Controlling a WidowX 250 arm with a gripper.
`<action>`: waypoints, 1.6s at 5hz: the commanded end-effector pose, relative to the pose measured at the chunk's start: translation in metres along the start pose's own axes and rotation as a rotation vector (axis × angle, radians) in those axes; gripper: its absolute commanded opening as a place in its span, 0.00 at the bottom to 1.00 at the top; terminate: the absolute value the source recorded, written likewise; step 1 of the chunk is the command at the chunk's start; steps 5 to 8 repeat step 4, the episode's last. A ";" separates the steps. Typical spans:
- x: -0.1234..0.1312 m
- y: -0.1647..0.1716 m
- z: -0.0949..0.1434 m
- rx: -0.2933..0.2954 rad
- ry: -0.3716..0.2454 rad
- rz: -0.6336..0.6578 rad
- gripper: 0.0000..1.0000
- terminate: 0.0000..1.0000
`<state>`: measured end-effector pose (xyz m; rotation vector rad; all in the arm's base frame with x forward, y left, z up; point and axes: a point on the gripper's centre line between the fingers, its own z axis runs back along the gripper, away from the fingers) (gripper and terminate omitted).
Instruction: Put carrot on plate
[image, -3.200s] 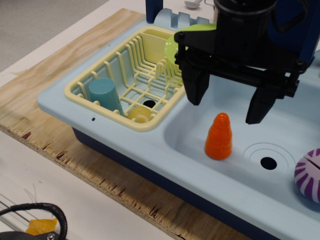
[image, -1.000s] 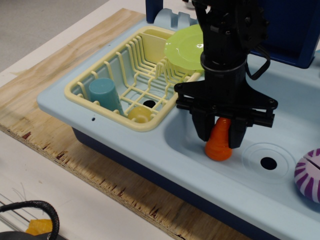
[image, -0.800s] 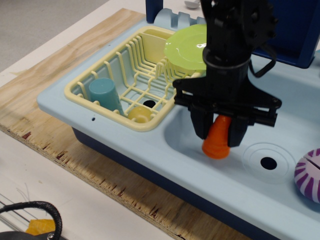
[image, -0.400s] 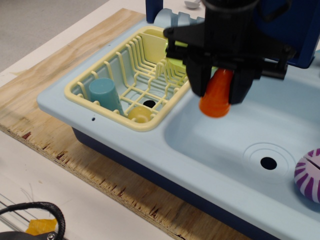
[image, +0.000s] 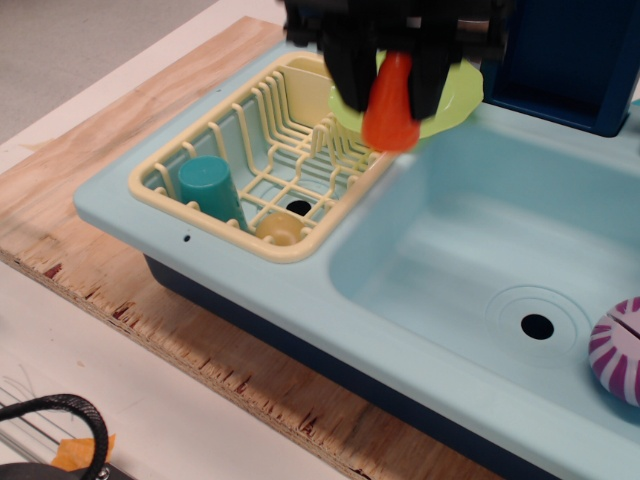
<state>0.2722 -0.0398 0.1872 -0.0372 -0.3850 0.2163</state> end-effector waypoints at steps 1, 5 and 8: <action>0.036 0.009 0.012 -0.026 -0.077 -0.011 0.00 0.00; 0.071 0.015 -0.017 -0.127 -0.067 -0.078 0.00 1.00; 0.071 0.015 -0.017 -0.127 -0.067 -0.078 0.00 1.00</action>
